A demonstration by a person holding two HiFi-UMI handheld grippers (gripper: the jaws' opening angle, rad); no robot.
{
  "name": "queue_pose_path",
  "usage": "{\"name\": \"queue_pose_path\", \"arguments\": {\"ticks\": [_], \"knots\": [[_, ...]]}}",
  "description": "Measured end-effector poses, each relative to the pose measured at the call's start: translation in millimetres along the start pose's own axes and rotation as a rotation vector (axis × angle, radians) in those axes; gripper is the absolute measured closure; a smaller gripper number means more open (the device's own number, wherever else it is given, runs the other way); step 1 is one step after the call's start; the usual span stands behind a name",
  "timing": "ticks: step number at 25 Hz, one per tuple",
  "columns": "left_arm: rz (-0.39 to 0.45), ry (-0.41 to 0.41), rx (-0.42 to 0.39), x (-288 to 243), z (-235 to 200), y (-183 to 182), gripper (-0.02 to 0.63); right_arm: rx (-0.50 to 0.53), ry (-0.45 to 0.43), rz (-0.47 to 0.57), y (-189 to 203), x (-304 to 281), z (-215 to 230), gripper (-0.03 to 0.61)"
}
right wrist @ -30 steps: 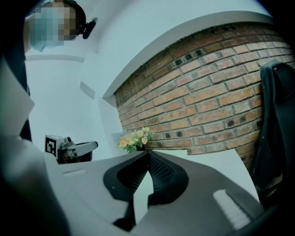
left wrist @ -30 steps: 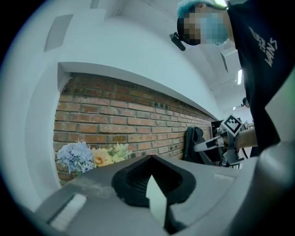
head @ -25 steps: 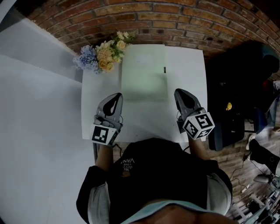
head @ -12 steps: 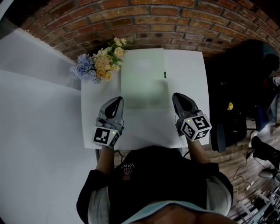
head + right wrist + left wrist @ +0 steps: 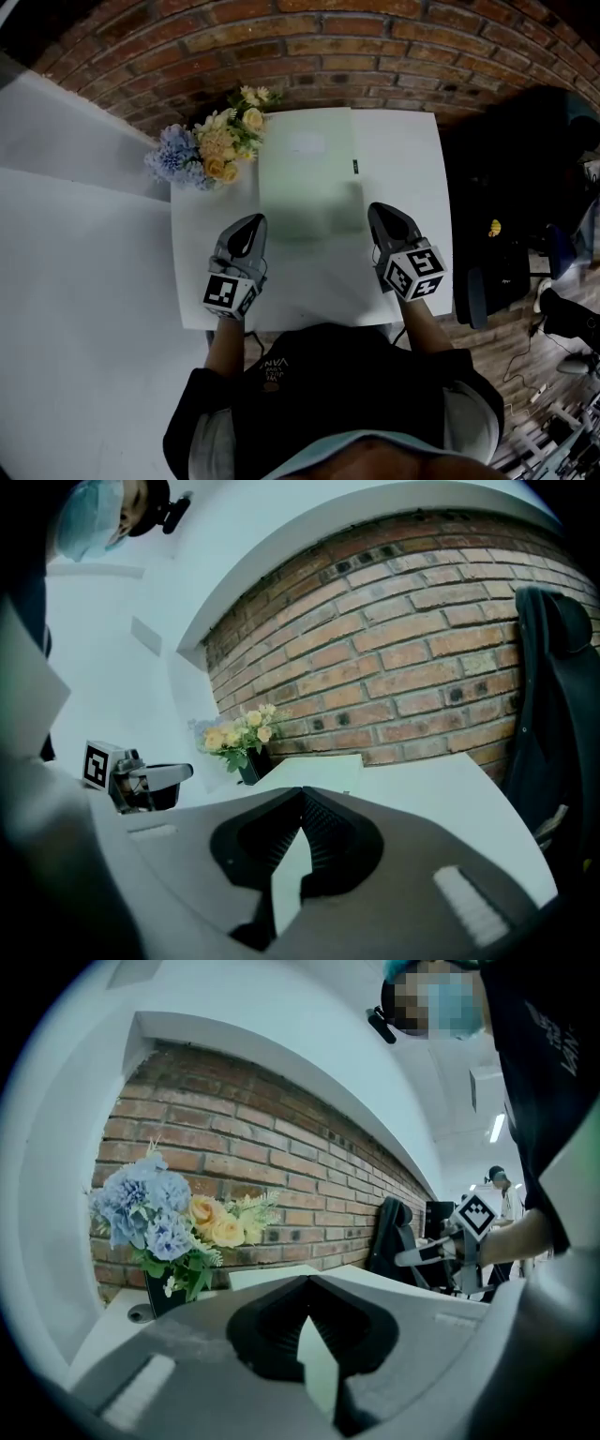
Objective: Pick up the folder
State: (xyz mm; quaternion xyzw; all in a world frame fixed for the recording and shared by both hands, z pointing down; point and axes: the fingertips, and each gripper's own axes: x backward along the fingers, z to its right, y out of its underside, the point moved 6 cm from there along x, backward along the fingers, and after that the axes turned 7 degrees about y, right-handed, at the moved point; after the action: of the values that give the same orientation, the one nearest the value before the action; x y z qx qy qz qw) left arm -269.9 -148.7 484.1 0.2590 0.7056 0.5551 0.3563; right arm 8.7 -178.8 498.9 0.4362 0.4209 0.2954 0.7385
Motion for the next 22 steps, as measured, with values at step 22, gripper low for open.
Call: {"name": "queue_pose_path", "arguments": {"ticks": [22], "knots": [[-0.153,-0.051,0.275,-22,-57,71,0.485,-0.081,0.027,-0.167,39,-48,23,0.425]]}}
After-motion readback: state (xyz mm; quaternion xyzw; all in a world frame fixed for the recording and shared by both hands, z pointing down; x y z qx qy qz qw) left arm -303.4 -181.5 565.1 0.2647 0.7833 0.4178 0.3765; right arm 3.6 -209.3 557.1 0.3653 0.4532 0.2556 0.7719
